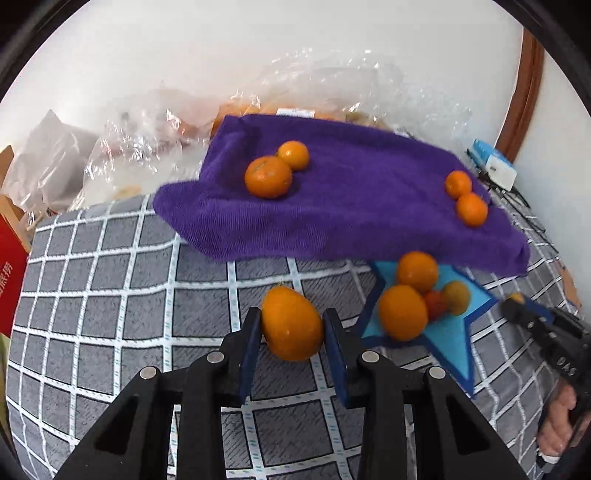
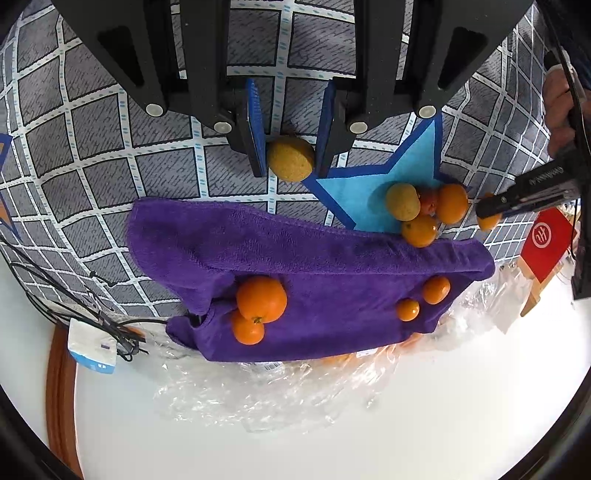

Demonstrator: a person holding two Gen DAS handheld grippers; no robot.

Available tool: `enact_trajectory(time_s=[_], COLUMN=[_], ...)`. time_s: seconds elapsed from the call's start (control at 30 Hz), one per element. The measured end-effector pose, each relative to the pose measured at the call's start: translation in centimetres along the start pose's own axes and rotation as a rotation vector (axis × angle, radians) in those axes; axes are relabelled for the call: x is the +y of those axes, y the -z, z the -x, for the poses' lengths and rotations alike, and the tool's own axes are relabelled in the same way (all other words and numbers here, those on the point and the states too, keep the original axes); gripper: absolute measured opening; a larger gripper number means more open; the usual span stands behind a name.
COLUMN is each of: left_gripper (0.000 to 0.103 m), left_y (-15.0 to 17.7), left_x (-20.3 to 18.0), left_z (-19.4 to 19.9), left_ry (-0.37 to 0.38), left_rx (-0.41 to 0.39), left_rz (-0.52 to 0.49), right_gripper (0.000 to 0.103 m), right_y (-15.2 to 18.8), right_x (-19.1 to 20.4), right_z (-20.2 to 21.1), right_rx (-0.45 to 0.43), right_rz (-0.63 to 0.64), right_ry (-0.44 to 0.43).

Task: Organize fruits
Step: 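Lift the oval orange with the left tool while the right tool lifts the yellow-brown fruit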

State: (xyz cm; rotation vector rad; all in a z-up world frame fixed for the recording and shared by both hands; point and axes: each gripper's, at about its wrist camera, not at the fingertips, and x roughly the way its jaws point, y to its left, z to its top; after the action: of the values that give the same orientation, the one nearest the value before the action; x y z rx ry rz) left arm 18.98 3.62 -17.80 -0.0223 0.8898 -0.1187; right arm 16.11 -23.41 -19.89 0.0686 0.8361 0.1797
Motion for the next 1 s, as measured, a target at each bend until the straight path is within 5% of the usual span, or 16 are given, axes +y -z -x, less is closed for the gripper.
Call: enact_trajectory(time_s=[0.43, 0.73, 1.0], left_gripper=[0.031, 0.031, 0.031], left_y=[1.0, 1.6, 1.6], left_x=[1.5, 1.1, 1.2], left_z=[-0.2, 2.3, 3.1], left_ry=[0.071, 0.081, 0.09], left_rx=[-0.071, -0.212, -0.255], left_rz=[0.14, 0.138, 0.153], right_gripper=[0.026, 0.026, 0.026], right_y=[0.0, 0.2, 0.2], right_x=[0.6, 0.7, 1.0], right_z=[0.0, 0.6, 1.1], right_rx=[0.005, -0.028, -0.054], right_rz=[0.045, 0.045, 0.055], right_ry=[-0.016, 0.007, 0.006])
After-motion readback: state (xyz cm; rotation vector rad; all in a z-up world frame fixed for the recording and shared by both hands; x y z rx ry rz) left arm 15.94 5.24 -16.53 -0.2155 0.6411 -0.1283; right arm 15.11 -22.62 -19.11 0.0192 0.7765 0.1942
